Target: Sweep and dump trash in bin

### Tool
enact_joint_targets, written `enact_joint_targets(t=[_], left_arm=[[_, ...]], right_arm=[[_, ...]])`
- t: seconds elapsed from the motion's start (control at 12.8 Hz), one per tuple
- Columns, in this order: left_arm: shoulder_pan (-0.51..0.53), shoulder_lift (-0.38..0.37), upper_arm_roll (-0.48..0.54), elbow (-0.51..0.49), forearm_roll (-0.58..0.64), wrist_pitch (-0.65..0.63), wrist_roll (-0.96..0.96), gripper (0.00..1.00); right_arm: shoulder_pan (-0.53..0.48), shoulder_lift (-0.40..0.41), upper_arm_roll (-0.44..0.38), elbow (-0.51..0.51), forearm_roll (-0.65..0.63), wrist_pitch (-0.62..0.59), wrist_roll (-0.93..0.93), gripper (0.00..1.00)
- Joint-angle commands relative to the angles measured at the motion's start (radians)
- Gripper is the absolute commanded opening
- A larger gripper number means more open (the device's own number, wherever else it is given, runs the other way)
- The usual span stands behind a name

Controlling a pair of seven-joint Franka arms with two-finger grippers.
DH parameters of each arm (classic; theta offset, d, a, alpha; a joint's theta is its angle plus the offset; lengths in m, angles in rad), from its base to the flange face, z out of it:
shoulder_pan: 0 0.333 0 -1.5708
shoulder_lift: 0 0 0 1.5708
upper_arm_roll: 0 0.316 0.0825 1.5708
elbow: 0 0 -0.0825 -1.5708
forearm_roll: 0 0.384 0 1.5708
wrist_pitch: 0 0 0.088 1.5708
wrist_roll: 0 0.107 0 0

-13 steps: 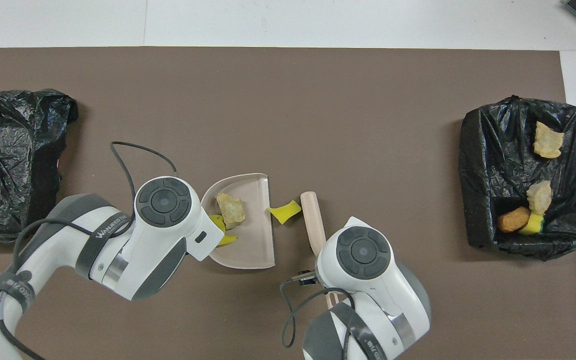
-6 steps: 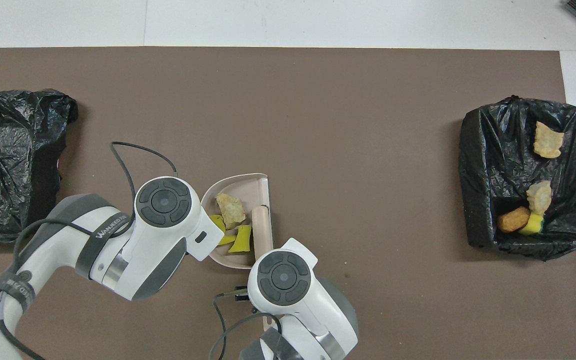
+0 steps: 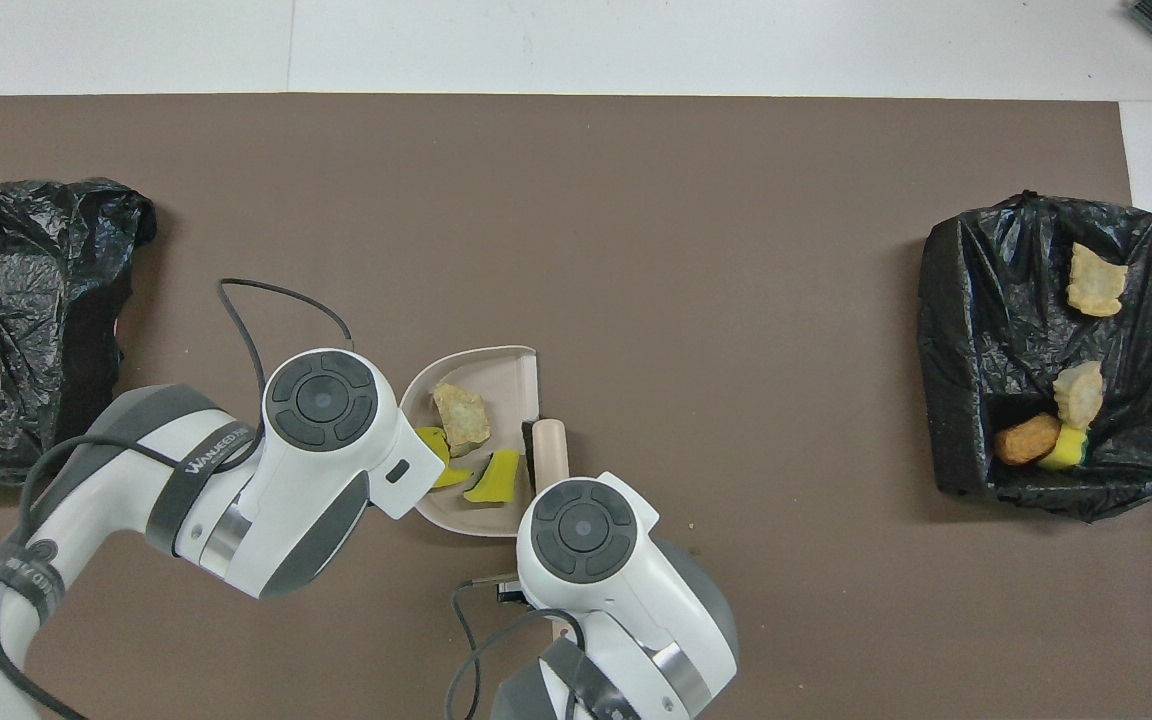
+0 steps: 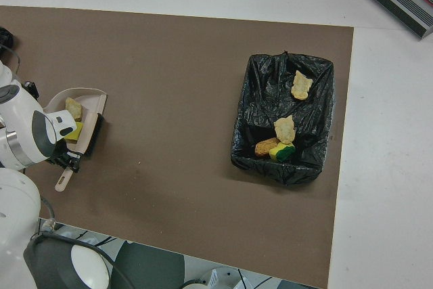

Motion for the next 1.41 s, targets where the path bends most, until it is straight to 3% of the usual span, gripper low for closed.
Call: enact_joint_targets(t=[0.0, 0.23, 0.78, 1.02, 1.33], left_arm=[[0.007, -0.03, 0.044, 0.018, -0.004, -0.018, 0.08, 0.0], [0.007, -0.065, 0.11, 0.049, -0.062, -0.078, 0.181, 0.0], [0.01, -0.088, 0.13, 0.026, -0.062, -0.081, 0.166, 0.0], [0.016, -0.081, 0.141, -0.005, -0.05, -0.052, 0.141, 0.0], [0.03, -0.053, 0.147, -0.037, -0.044, 0.04, 0.141, 0.0]], right_arm=[[-0.039, -0.067, 0.005, -0.031, -0.061, -0.083, 0.011, 0.0], [-0.042, -0.084, 0.008, -0.032, -0.081, -0.099, 0.023, 0.0], [-0.044, -0.078, 0.011, -0.08, -0.069, 0.01, 0.009, 0.0], [-0.068, -0.081, 0.011, -0.109, -0.081, 0.013, -0.035, 0.0], [-0.043, -0.028, 0.014, -0.097, -0.063, 0.156, 0.005, 0.0]])
